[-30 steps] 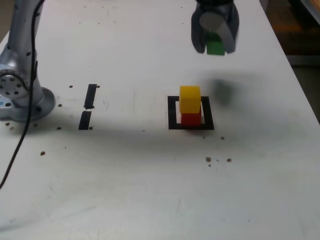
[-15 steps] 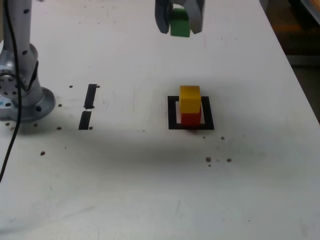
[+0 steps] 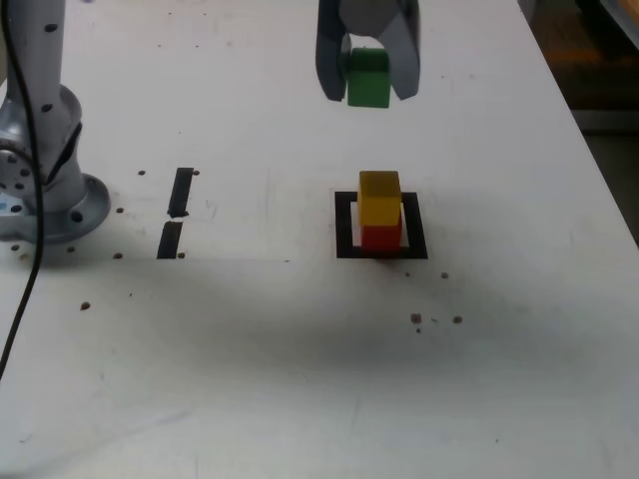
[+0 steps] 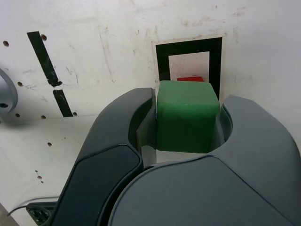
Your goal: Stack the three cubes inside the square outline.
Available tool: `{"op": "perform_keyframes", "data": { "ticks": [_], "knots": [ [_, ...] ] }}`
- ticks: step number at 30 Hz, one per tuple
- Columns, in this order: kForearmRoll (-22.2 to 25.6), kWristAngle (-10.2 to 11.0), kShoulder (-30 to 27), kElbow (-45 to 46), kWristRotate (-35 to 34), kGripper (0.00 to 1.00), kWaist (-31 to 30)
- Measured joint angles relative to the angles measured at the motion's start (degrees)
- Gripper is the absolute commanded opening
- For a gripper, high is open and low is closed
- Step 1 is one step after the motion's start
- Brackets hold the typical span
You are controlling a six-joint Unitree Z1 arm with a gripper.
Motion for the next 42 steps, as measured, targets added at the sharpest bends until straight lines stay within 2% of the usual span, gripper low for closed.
{"op": "perform_keyframes", "data": {
  "ticks": [8,20,32,42],
  "knots": [
    [-1.3,-2.2,1.3,1.3,-3.1,0.16,-2.9],
    [-7.4,-5.2,3.0,3.0,-8.2,0.17,-7.5],
    [-8.9,-5.5,3.0,5.6,-8.8,0.22,-7.5],
    [-9.3,-6.0,3.5,6.4,-8.8,0.37,-7.5]
  ]
}}
